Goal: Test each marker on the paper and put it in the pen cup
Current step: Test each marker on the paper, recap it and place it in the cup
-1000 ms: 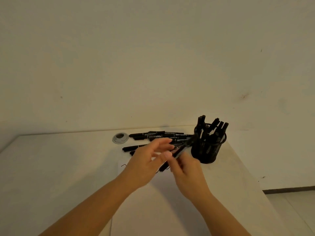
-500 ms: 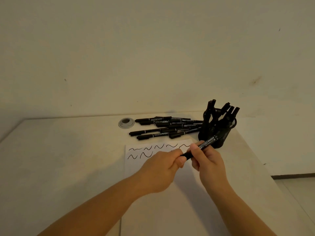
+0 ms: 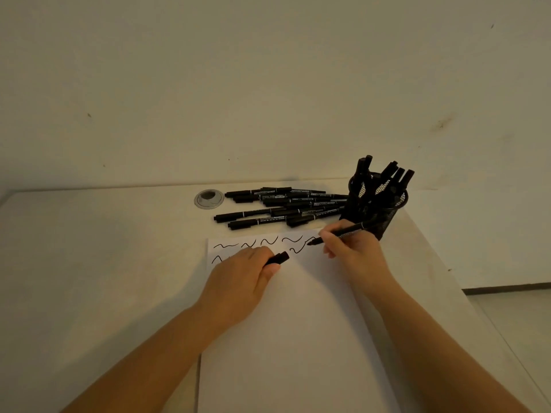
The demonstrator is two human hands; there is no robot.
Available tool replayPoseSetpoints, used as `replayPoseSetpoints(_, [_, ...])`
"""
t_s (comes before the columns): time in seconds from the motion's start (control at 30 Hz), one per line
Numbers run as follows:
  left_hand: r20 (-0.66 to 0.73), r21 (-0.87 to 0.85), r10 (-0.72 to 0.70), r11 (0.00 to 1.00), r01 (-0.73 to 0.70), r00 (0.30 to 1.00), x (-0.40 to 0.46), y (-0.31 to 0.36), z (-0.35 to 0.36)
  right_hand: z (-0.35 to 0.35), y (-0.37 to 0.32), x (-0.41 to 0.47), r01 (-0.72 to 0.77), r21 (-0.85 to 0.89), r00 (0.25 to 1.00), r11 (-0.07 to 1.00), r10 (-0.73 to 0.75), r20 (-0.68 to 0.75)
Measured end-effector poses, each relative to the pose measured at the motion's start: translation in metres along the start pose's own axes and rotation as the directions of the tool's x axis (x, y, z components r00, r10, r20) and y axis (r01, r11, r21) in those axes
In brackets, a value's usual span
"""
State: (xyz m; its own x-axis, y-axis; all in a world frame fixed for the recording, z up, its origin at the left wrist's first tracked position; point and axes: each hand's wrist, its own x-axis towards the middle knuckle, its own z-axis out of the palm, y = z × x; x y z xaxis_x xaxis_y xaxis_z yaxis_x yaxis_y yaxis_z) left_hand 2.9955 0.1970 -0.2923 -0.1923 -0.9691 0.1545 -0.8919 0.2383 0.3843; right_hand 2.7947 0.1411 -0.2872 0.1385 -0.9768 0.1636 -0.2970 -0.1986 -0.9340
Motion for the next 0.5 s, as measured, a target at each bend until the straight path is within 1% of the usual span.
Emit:
replayPoseSetpoints(0.1, [0.005, -0.058, 0.019, 0.998, -0.019, 1.0, -0.003, -0.007, 0.003, 0.006, 0.014, 0.003, -0.034, -0.031, 0.986, 0.999, 0.028, -0.162])
replayPoseSetpoints(0.13, [0.004, -0.078, 0.03, 0.996, -0.03, 1.0, -0.004, -0.008, 0.003, 0.007, 0.018, 0.003, -0.028, -0.034, 0.982, 0.999, 0.021, -0.189])
replayPoseSetpoints(0.23, [-0.018, -0.086, 0.08, 0.993, -0.081, 0.997, -0.005, -0.008, 0.003, 0.008, 0.023, 0.003, -0.024, -0.073, 0.981, 0.997, 0.01, -0.194])
replayPoseSetpoints(0.4, [-0.031, -0.093, 0.089, 0.991, -0.092, 0.996, -0.004, -0.008, 0.004, 0.009, 0.024, 0.005, -0.013, -0.135, 0.985, 0.991, -0.011, -0.172])
replayPoseSetpoints(0.5, [-0.032, -0.096, 0.084, 0.992, -0.087, 0.996, -0.003, -0.009, 0.004, 0.007, 0.024, 0.004, 0.0, -0.161, 0.977, 0.987, -0.034, -0.21])
